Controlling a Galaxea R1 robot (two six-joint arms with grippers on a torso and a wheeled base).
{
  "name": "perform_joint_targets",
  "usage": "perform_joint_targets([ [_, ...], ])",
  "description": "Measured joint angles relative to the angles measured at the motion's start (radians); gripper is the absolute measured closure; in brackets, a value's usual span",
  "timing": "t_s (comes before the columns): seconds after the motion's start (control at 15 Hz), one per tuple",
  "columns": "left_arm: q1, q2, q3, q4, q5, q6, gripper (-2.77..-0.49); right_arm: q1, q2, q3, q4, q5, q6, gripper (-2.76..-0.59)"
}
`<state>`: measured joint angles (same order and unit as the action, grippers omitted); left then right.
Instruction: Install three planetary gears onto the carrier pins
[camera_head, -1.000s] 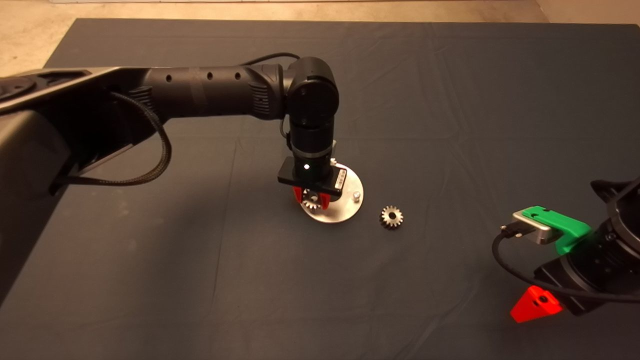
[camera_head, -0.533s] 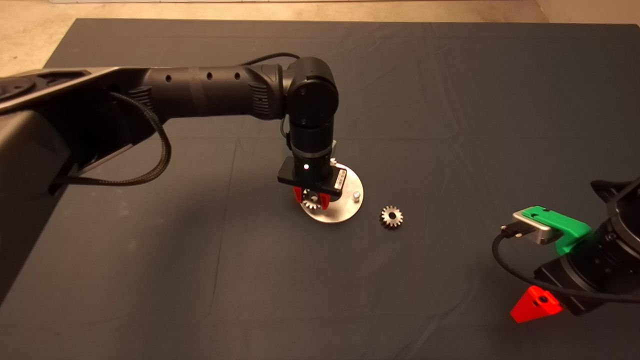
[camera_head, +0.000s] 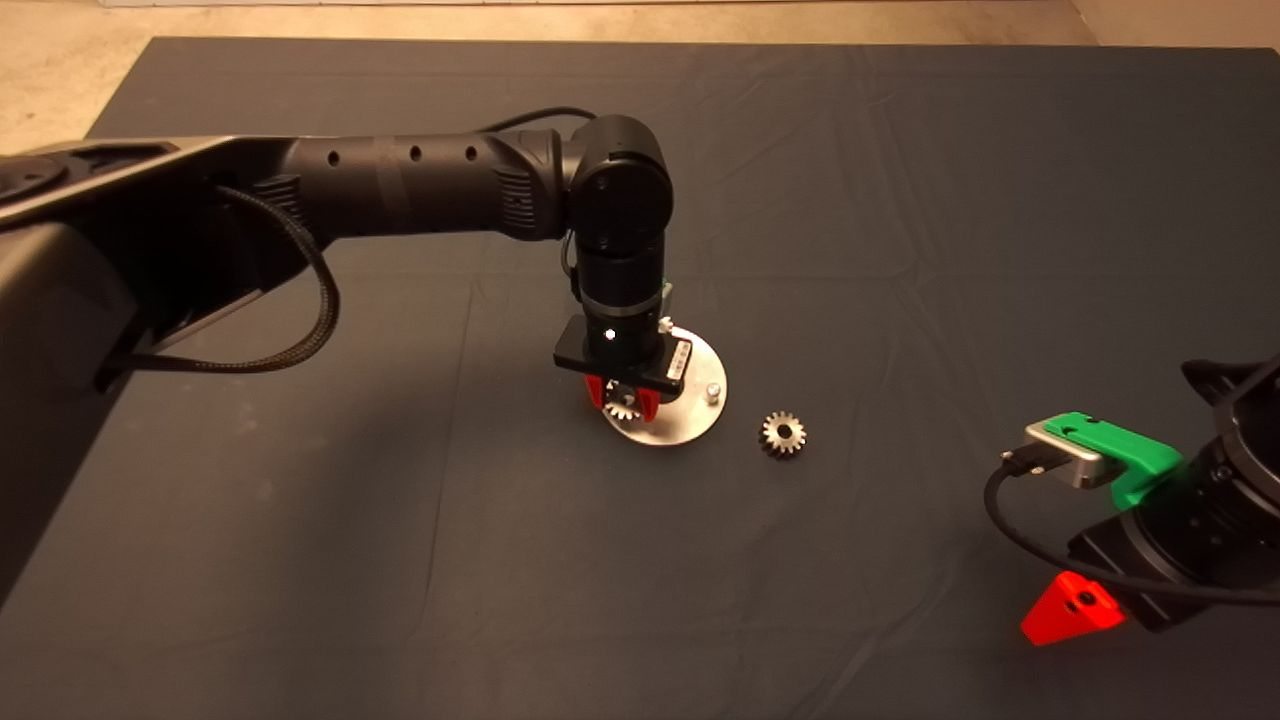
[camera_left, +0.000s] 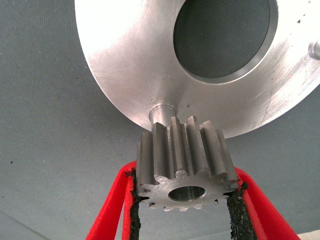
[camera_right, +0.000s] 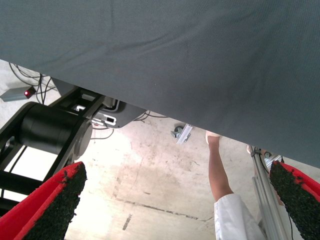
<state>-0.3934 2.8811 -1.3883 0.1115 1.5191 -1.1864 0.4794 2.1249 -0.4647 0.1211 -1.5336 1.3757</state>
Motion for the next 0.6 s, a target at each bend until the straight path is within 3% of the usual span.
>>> perform_joint_targets([
  [0.33, 0.005, -0.02, 0.0, -0.008, 0.0, 0.016, -0.93, 0.0, 0.0, 0.0, 0.0, 0.0, 0.0, -2.73],
  [0.47, 0.011, -0.027, -0.002, -0.007, -0.018, 0.022, -0.93, 0.0, 0.0, 0.0, 0.0, 0.0, 0.0, -2.73],
  [0.6, 0.011, -0.027, -0.007, -0.007, -0.015, 0.027, -0.92, 0.0, 0.0, 0.0, 0.0, 0.001, 0.0, -2.73],
])
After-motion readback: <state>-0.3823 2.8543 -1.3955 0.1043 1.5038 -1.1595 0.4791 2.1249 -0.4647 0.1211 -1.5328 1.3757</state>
